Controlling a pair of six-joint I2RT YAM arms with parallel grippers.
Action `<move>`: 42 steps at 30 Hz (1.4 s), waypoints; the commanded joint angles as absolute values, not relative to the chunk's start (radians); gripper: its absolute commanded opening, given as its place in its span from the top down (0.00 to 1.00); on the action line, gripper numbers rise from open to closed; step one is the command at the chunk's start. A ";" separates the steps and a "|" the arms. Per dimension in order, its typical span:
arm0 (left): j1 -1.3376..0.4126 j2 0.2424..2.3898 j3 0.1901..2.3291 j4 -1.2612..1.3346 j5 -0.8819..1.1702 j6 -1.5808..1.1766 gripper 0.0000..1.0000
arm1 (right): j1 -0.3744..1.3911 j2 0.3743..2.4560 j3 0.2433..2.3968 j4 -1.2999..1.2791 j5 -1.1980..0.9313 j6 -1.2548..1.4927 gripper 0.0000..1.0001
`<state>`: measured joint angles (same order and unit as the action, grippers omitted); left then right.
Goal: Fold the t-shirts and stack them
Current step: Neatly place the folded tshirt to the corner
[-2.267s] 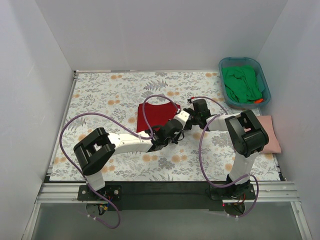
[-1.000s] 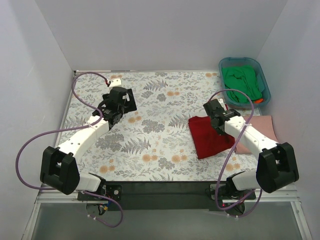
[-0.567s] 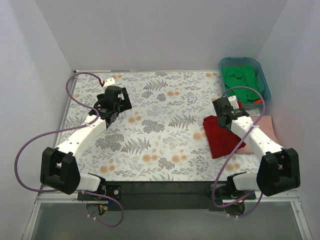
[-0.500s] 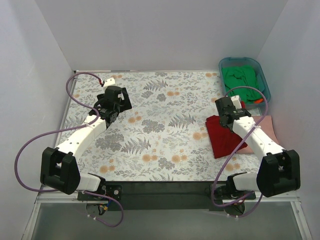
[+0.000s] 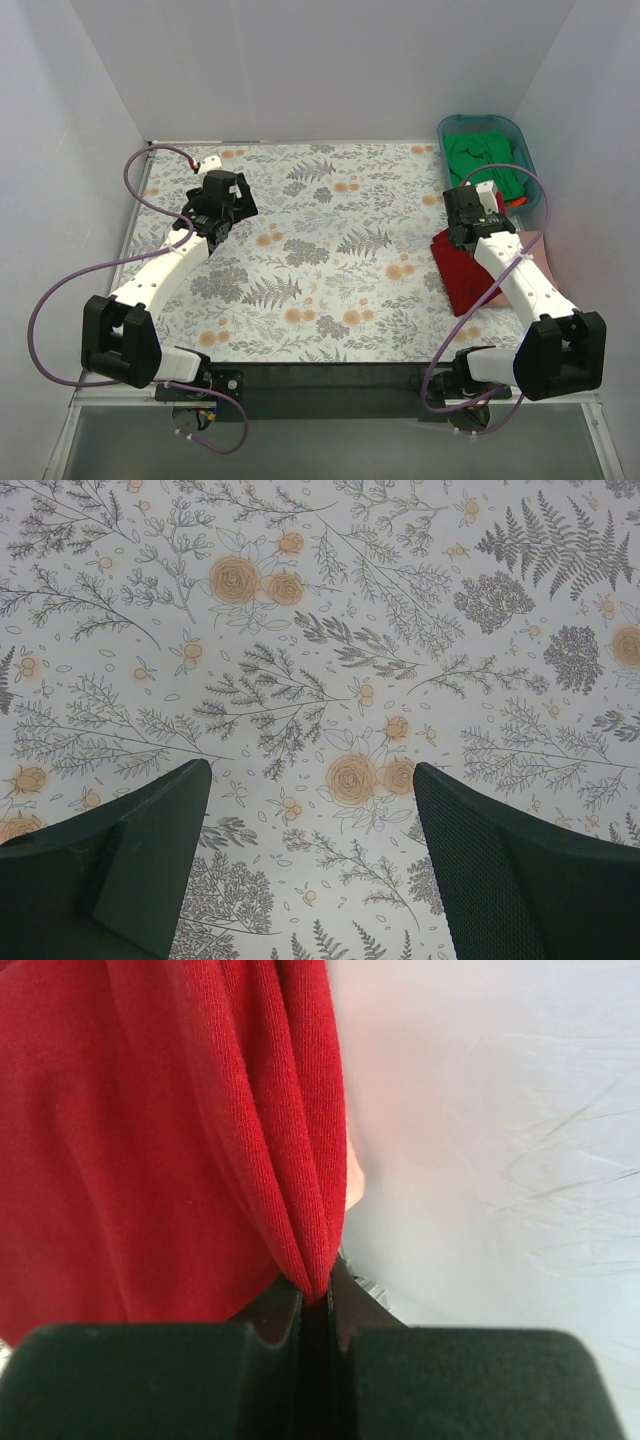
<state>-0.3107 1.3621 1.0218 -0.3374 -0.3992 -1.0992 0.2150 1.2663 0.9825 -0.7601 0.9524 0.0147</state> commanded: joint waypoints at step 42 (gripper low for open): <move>-0.299 1.368 1.011 -0.348 -0.354 -1.121 0.17 | -0.132 1.440 0.844 -0.347 0.974 -0.161 0.99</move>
<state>-0.3031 1.3682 1.0210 -0.3401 -0.3679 -1.1110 -0.1135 1.4322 0.8669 -0.4496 0.9463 -0.1387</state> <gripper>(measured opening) 0.825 0.075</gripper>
